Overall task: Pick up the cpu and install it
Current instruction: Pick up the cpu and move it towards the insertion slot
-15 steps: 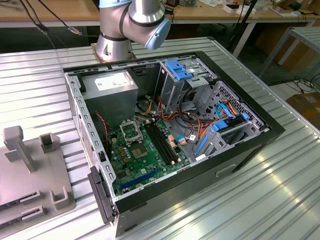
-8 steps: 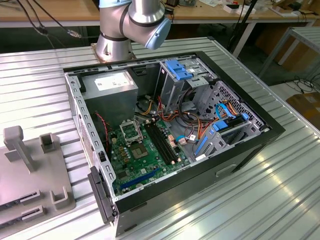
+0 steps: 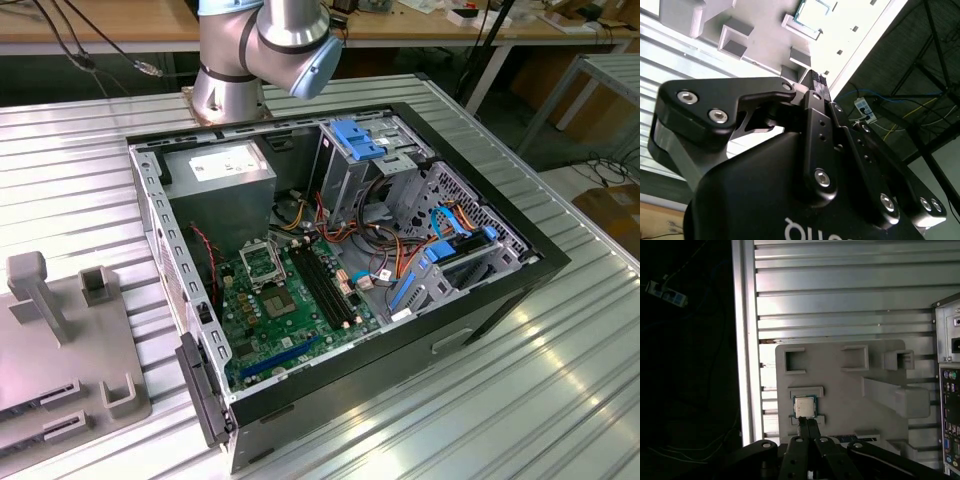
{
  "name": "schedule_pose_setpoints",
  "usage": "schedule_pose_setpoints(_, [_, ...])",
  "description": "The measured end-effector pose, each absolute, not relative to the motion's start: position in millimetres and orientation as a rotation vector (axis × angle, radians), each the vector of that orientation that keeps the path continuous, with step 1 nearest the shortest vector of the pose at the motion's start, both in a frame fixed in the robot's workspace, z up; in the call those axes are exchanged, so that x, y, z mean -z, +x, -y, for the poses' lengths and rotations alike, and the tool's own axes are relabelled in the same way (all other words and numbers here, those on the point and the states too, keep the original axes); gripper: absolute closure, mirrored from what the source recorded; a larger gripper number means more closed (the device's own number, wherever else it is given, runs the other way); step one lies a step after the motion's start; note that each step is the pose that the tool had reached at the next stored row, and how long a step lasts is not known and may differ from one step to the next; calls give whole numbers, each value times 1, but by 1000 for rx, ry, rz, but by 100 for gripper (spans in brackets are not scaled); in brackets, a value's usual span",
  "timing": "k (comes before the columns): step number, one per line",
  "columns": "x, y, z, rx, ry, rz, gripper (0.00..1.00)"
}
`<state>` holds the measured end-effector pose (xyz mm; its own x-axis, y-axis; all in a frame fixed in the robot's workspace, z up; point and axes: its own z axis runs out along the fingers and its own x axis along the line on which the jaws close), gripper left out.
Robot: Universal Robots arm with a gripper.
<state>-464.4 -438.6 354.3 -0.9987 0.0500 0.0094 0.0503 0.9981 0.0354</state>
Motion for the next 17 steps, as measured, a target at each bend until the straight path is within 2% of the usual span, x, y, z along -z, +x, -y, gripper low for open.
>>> schedule_pose_setpoints(17, [-335, -464, 441, 55, -79, 3132, 89])
